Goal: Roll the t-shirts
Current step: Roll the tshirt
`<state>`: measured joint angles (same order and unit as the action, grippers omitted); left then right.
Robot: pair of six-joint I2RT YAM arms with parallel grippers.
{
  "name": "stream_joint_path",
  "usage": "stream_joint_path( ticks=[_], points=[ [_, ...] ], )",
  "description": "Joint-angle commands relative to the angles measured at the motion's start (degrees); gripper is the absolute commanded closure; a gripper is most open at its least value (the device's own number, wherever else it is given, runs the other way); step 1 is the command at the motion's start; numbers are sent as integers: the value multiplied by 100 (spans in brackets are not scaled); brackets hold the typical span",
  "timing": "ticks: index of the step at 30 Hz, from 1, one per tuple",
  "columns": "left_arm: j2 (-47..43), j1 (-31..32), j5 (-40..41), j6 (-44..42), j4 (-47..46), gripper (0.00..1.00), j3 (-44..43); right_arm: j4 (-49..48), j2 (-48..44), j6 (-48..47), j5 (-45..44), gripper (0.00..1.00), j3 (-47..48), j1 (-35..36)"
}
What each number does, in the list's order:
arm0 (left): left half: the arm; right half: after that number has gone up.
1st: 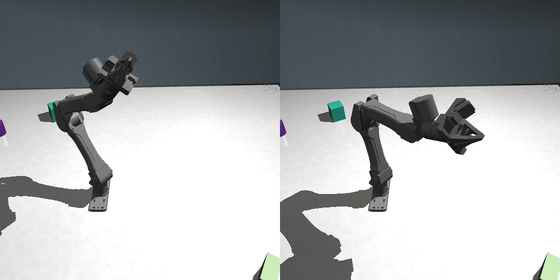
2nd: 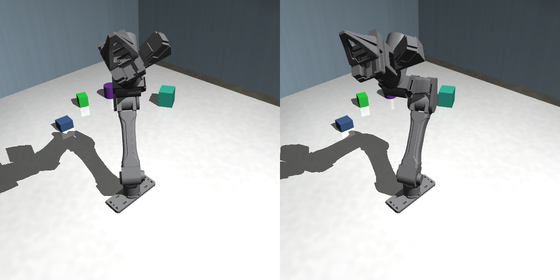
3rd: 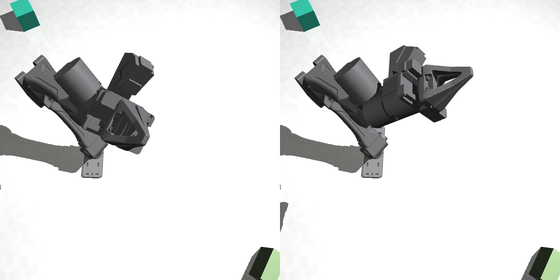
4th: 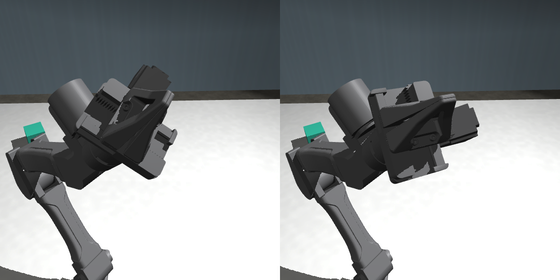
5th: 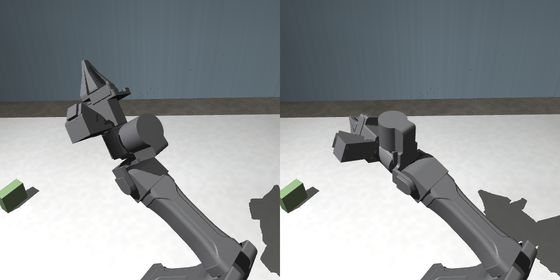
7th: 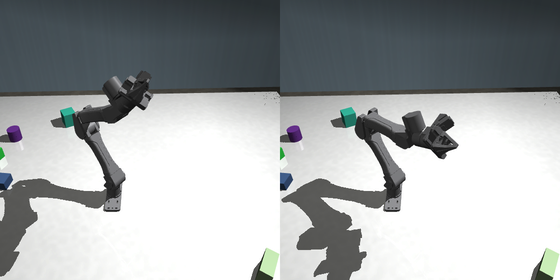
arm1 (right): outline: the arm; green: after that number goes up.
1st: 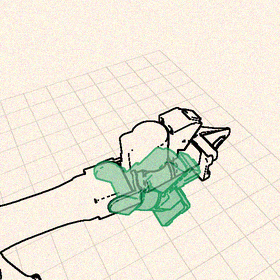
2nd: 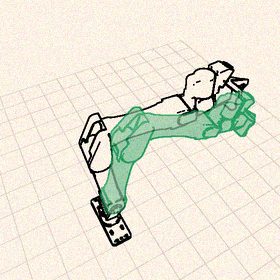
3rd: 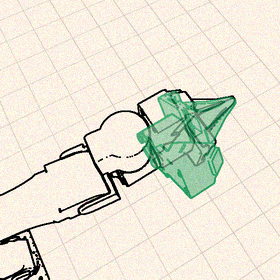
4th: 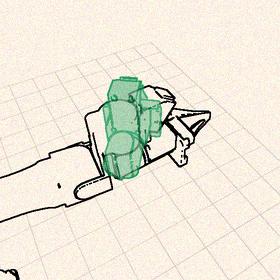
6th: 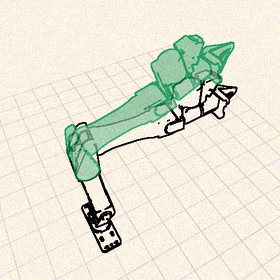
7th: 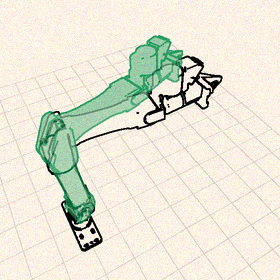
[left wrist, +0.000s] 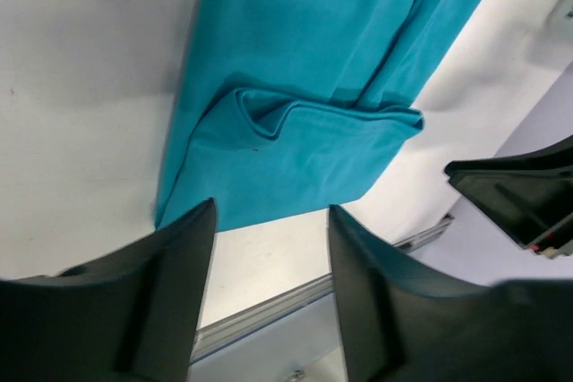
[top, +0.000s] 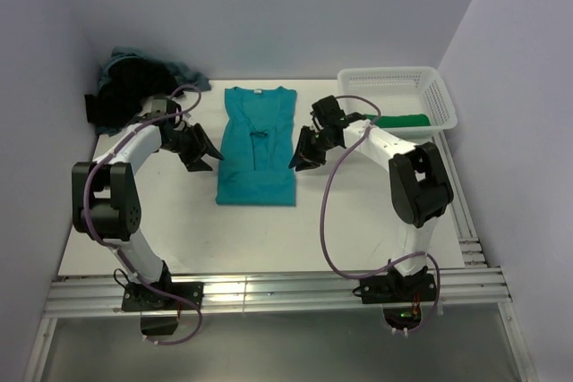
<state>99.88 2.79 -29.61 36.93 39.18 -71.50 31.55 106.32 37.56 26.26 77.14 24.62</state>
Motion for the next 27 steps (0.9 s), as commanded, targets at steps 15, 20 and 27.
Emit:
stream_joint_path(
  ticks=[15,20,27],
  points=[
    [331,609,869,-951,-208,39,-22,-492,240,-373,-121,48,-419,183],
    [567,679,1070,-968,-341,43,-118,-615,284,-328,-148,50,-507,262],
    [832,697,1396,-933,-306,64,-206,-571,407,-293,-235,53,-498,342]
  ],
)
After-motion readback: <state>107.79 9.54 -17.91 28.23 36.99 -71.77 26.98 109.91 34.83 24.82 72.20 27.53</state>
